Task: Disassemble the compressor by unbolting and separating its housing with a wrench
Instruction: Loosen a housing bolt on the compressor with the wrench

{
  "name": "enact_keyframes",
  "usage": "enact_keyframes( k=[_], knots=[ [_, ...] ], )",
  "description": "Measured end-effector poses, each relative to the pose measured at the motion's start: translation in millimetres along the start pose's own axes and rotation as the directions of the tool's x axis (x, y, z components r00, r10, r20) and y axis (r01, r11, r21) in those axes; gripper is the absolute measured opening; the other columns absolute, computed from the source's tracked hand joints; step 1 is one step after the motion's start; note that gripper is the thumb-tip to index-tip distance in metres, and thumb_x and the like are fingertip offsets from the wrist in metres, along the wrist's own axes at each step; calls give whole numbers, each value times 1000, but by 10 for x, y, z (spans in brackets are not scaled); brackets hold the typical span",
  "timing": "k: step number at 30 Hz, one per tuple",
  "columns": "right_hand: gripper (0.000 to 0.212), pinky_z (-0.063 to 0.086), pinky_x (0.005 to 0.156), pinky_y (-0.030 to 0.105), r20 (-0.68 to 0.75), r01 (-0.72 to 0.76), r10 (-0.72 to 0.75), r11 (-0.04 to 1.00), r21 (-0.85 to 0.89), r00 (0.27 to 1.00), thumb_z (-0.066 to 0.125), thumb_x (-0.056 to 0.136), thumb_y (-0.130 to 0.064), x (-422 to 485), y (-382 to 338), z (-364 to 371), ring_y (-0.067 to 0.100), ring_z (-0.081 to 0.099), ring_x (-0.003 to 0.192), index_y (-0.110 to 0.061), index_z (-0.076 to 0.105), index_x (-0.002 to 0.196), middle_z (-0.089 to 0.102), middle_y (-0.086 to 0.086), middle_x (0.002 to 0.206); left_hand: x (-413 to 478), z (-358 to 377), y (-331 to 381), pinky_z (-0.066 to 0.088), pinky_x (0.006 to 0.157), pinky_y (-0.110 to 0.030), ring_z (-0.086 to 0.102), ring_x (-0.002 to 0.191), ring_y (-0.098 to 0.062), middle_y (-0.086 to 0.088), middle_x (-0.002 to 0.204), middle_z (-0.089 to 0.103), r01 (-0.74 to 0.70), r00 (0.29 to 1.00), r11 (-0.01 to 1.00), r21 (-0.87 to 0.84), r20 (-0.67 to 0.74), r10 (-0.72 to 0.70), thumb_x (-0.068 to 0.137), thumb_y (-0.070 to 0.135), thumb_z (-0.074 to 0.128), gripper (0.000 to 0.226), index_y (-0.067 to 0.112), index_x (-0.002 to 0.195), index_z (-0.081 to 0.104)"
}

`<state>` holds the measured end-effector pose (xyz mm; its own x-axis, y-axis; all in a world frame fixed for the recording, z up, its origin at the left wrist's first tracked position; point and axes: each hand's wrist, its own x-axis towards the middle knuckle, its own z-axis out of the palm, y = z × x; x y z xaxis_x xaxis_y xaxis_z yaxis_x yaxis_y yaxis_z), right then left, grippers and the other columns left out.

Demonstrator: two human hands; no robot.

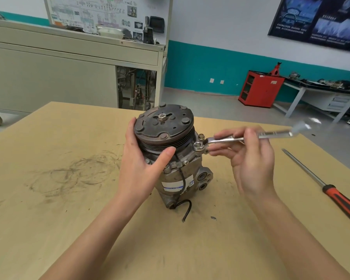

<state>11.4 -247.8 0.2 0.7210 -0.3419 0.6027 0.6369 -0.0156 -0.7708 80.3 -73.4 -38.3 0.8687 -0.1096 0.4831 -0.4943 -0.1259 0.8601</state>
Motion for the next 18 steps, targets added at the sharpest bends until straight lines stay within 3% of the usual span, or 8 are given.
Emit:
enact_keyframes(
  k=[2,4,7,10,12,15,18],
  knots=[
    [31,52,49,25,60,-231,226,966,114,972,24,103,-17,289,-7,-44,22,65,54,-5,45,84,68,11,71,4,-1,-5,35,113,-38,42,133,-10,6,148,41,2,1000,1000,-9,-1,-2,65,69,58,104,32,150,12],
    [29,47,41,21,160,-382,361,916,123,919,22,104,-13,547,3,-28,19,60,45,-7,42,84,66,12,65,4,-1,-9,35,113,-40,42,133,-10,7,148,40,4,1000,1000,-19,5,-4,66,68,59,103,33,150,11],
    [21,39,33,18,212,-480,462,877,37,861,24,103,-12,770,74,94,16,53,36,-9,39,89,63,10,57,1,1,-3,35,112,-41,41,134,-11,6,148,40,5,1000,1000,-17,9,-5,66,68,59,103,33,150,11],
    [21,34,30,17,184,-501,495,865,-15,849,25,104,-14,828,74,187,14,49,32,-9,40,91,61,9,53,1,-2,3,34,113,-40,40,134,-10,6,148,39,4,1000,1000,-12,8,-4,66,67,59,104,31,151,10],
    [26,37,33,17,121,-432,429,902,-7,895,28,105,-21,771,2,191,16,53,35,-7,45,91,63,9,55,-2,-1,5,35,113,-40,40,134,-10,6,148,39,4,1000,1000,-8,11,-4,66,68,59,104,32,151,10],
    [35,48,42,21,3,-169,171,980,-101,985,34,102,-32,507,-144,159,22,64,47,-6,53,87,69,10,65,-4,-5,9,35,113,-39,41,134,-10,6,148,40,5,1000,1000,6,12,-5,66,70,58,103,33,150,10],
    [35,56,55,26,51,142,-133,954,-263,990,41,100,-35,138,-221,152,21,71,63,-9,58,86,72,7,76,-1,-9,7,35,112,-41,41,134,-12,4,149,40,-2,1000,1000,12,9,2,67,68,57,104,29,151,11]
  ],
)
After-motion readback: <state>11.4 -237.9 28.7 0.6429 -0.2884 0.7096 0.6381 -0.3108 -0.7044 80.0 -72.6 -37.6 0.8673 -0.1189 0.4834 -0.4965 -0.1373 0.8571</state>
